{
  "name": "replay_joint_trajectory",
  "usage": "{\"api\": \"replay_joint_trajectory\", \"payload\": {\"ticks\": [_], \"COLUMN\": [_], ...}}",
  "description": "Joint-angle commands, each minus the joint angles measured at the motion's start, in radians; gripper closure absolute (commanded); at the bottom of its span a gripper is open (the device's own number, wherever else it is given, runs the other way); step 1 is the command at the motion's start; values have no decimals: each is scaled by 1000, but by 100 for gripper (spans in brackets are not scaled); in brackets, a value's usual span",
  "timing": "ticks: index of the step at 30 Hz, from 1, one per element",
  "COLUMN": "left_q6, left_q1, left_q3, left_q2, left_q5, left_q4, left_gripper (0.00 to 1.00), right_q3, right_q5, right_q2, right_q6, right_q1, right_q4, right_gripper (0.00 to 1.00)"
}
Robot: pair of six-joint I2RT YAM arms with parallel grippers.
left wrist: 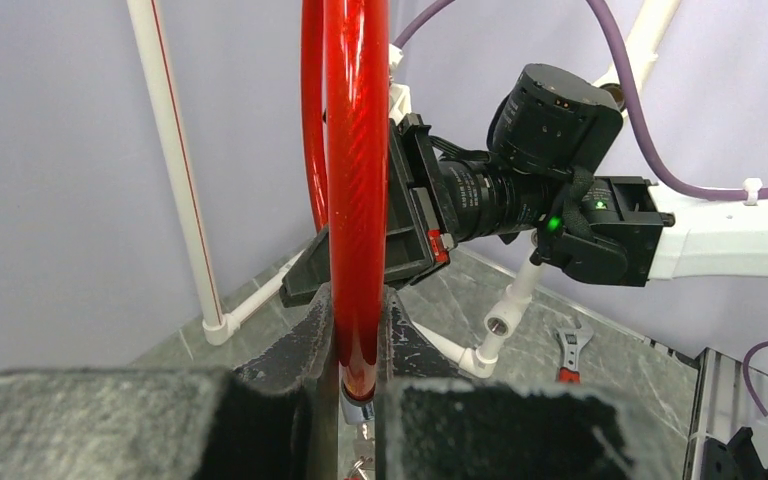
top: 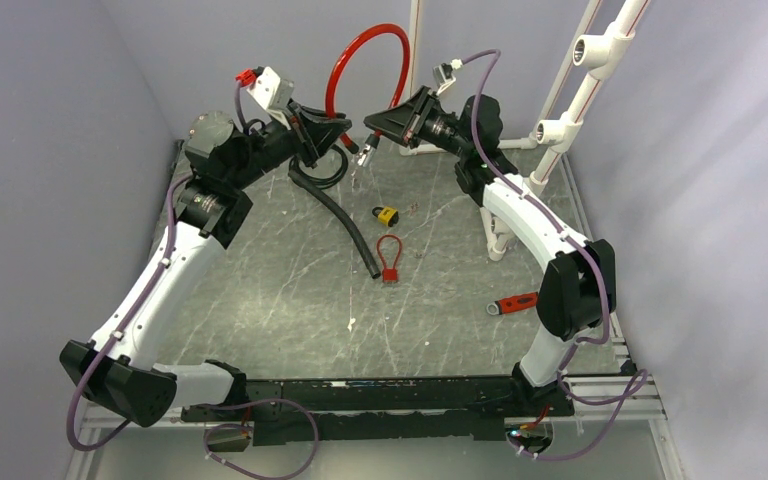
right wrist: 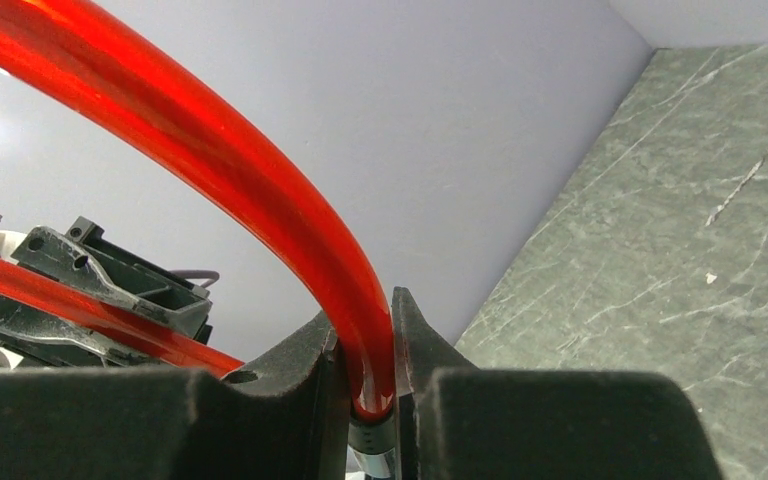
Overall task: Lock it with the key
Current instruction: Lock the lock.
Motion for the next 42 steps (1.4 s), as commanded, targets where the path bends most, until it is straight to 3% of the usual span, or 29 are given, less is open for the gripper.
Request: {"api": "replay_joint_trajectory", "payload": {"ticks": [1,15,27,30,35,42], "left_q6": [4,-8,209,254,153,161], "left_q1": [-12,-37,-70,-69,-68,-68], "left_q3": [17,55,-86,-35,51,87], "left_q2": [-22,23,-21,-6,15,22], "left_q5": [49,37,-23,-45,-49,-40], "left_q4": [50,92,133,112,101,75], "left_gripper": [100,100,100,100,100,100], "right_q3": [1,-24,-19,-33,-47,-50], "right_q5": [12,2,-10,-13,-10,-7], "right_q2": [-16,-28,-27,-34,-35,-33], "right_q6": [59,49,73,52,24,32], "right_q1": [-3,0,-2,-3,-5,-10], "right_q4": [57,76,79,77,72,66], "right_gripper": [100,100,100,100,100,100]}}
